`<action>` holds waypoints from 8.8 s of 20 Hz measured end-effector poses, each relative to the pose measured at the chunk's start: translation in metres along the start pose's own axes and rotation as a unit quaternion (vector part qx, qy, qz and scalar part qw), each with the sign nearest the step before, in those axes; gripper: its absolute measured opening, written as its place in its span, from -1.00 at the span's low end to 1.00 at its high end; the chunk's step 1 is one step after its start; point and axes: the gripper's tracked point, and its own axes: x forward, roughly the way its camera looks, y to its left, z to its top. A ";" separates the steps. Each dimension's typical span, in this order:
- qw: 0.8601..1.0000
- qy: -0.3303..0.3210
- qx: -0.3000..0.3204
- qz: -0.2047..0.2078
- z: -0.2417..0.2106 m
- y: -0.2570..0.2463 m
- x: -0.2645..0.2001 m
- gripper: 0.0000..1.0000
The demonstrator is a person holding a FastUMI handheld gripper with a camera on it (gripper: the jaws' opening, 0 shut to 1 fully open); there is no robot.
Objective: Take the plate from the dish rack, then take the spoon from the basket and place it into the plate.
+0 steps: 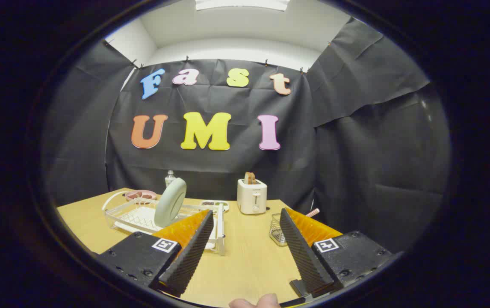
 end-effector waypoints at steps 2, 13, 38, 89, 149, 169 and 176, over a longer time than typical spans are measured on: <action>1.000 -0.003 -0.003 -0.008 0.003 -0.006 0.001 1.00; 1.000 0.002 -0.007 -0.005 0.002 -0.002 0.006 1.00; 0.974 0.153 -0.065 0.152 0.089 0.167 0.156 1.00; 0.952 0.289 0.050 0.090 -0.034 0.159 0.054 -0.34; 0.991 0.101 0.054 0.072 -0.085 -0.172 0.221 0.71; 0.983 0.124 0.095 0.091 -0.021 -0.161 0.212 -0.79; 0.983 0.086 0.061 0.154 0.041 -0.084 0.124 -0.80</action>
